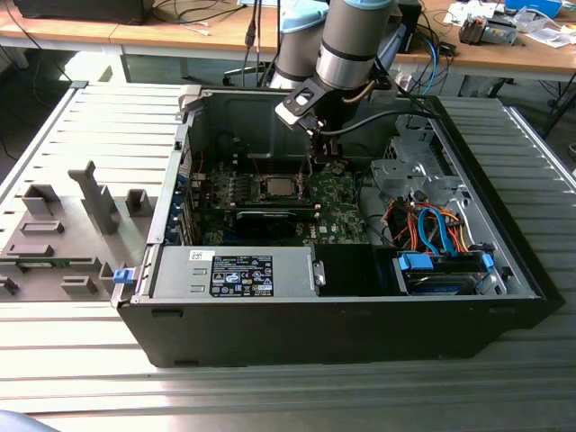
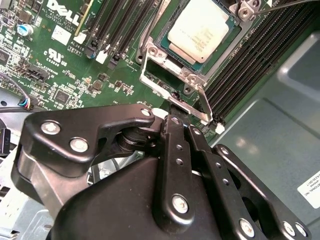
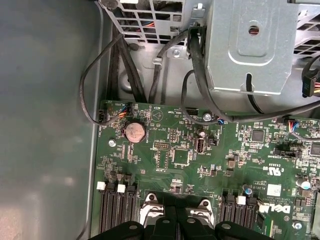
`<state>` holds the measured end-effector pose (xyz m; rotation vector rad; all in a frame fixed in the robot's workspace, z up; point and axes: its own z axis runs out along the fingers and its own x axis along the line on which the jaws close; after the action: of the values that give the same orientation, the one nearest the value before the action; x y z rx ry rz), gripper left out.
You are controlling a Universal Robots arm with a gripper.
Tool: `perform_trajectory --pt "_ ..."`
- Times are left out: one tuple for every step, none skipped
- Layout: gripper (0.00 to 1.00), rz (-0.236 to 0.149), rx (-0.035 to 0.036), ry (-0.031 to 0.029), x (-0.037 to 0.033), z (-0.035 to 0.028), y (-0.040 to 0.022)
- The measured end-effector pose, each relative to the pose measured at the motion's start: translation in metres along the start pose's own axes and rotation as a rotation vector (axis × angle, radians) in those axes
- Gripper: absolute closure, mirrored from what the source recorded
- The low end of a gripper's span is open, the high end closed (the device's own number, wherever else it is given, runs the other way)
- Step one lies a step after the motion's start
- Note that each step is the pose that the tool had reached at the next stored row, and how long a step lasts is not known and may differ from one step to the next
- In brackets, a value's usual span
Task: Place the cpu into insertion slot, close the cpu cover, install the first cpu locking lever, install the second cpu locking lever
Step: 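Close the cpu cover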
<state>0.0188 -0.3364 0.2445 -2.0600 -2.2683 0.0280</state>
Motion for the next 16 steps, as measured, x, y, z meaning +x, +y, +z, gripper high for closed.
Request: perform_trajectory --pt "0.89 0.000 0.0000 0.0000 0.0000 0.0000 -0.0004" --pt "0.89 0.000 0.0000 -0.0001 0.0001 0.0000 -0.0007" --pt "0.89 0.000 0.0001 -0.0001 0.0001 0.0000 -0.0011" --pt "0.89 0.000 0.0001 -0.0001 0.0002 0.0001 -0.0016" --pt "0.89 0.000 0.0000 -0.0001 0.0002 0.0001 -0.0021" --pt "0.89 0.000 0.0001 -0.0001 0.0002 0.0001 -0.0025" --pt "0.89 0.000 0.0000 -0.0001 0.0002 0.0002 -0.0027" --pt "0.89 0.000 0.0001 -0.0001 0.0003 0.0002 -0.0030" --pt "0.89 0.000 0.0001 0.0000 0.0003 0.0002 -0.0034" --pt "0.89 0.000 0.0001 -0.0001 0.0003 0.0002 -0.0036" --pt "0.89 0.000 0.0000 0.0000 0.0004 0.0003 -0.0039" --pt "0.89 0.000 0.0001 -0.0001 0.0004 0.0003 -0.0042" --pt "0.89 0.000 0.0001 -0.0001 0.0004 0.0003 -0.0046" --pt "0.89 0.000 0.0001 -0.0001 0.0004 0.0003 -0.0048" --pt "0.89 0.000 0.0000 -0.0001 0.0005 0.0003 -0.0050" --pt "0.89 0.000 0.0000 -0.0001 0.0005 0.0003 -0.0052"
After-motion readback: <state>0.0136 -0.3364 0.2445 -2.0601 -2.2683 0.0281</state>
